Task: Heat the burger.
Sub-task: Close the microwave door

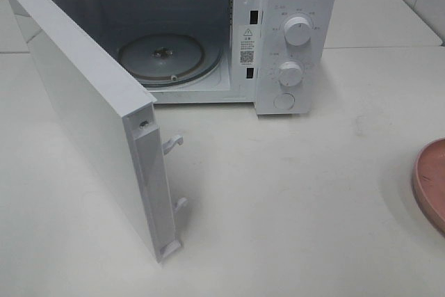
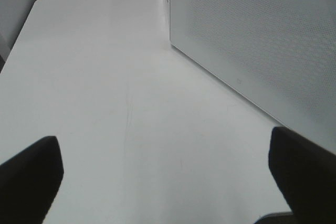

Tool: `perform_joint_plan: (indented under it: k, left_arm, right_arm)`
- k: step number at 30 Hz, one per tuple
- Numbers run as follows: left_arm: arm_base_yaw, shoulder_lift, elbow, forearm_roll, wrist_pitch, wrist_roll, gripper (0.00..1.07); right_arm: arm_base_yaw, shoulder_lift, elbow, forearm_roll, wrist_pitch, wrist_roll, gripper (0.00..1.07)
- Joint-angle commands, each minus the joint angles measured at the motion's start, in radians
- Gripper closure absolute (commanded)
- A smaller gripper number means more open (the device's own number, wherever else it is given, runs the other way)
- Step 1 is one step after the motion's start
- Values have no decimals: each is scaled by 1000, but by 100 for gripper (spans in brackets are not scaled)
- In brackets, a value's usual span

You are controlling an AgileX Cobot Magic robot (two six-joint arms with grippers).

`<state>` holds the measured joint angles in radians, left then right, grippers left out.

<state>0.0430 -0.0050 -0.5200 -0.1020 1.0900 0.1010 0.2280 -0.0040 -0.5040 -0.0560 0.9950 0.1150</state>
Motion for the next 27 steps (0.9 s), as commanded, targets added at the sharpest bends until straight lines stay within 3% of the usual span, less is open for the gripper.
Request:
perform_joint_plan:
  k: [1, 10, 14, 15, 17, 18, 19, 20, 21, 22, 23, 24, 25, 26, 27]
  left_arm:
    - [0, -5, 2, -4, -15, -5, 7]
    - [0, -4, -36, -5, -66, -27, 9]
    - [0, 3, -41, 5, -178, -35, 21]
    - [0, 20, -41, 5, -223, -35, 29]
    - [0, 35, -41, 3, -244, -35, 35]
    - [0, 70, -41, 2, -267, -35, 48]
    - [0, 70, -41, 2, -267, -35, 48]
    - [0, 122, -41, 1, -281, -35, 61]
    - [0, 122, -41, 1, -281, -35, 61]
    - [0, 151, -41, 1, -290, -35, 69]
    - [0, 208, -41, -5, -316, -35, 83]
    - [0, 208, -41, -5, -316, -35, 83]
    - [0, 242, -41, -9, -330, -35, 91]
    - [0, 302, -41, -17, -356, -35, 106]
    - [0, 302, -41, -17, -356, -35, 106]
  right_arm:
    - [-7, -32, 4, -1, 2, -14, 31]
    - [-7, -32, 4, -1, 2, -14, 31]
    - [-7, -32, 4, -1, 2, -14, 31]
    - [-7, -32, 4, -1, 2, -14, 31]
    - [-7, -32, 4, -1, 2, -14, 31]
    - [-7, -32, 4, -1, 2, -14, 31]
    - [-7, -32, 4, -1, 2, -14, 31]
    - [-7, -32, 4, -1, 2, -14, 31]
    - [-7, -32, 4, -1, 2, -14, 31]
    - [-7, -32, 4, -1, 2, -14, 31]
    - [-7, -32, 4, -1, 2, -14, 31]
    - [-7, -32, 4, -1, 2, -14, 31]
    - [-7, -32, 4, -1, 2, -14, 31]
    - [-7, -32, 4, -1, 2, -14, 31]
    - [-7, -32, 4, -1, 2, -14, 31]
